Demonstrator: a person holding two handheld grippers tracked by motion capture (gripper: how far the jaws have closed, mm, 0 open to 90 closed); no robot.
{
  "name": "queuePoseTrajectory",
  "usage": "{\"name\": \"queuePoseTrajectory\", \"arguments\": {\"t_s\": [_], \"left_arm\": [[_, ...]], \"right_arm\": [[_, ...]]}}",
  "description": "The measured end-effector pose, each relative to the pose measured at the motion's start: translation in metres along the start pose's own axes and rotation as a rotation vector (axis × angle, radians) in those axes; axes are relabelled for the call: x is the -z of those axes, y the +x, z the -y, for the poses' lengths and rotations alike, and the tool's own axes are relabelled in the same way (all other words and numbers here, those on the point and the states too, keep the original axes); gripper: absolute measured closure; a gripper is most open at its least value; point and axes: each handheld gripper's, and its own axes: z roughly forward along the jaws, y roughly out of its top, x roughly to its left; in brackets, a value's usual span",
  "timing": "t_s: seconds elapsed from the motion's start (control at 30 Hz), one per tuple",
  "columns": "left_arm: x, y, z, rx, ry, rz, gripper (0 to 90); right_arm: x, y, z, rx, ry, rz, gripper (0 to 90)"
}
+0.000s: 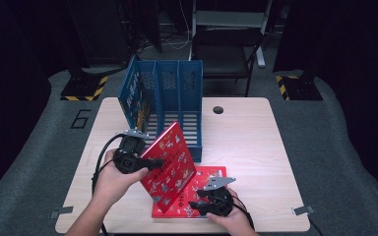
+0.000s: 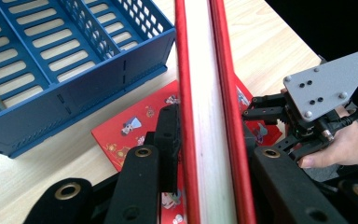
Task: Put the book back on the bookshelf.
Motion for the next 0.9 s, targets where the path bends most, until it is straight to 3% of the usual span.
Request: {"name": "queuePoseTrajectory", "arguments": {"t_s": [0.27,0.63,0.9], "left_arm": [[0.001,0.0,0.003,-0.017,0.026,-0.03,74.6],[-0.001,0.003,0.003,0.022,0.022,0.007,77.3],[-0.005,-0.004,-0.005,0.003,0.045,0.031,79.1]], "right_arm": [[0.0,0.0,0.0,-0.003,0.001,-0.004,45.4],[-0.001,0.0,-0.001,0.009,0.0,-0.001,45.1],[-0.002,0.002,0.0,0.003,-0.007,0.004,44.0]]}}
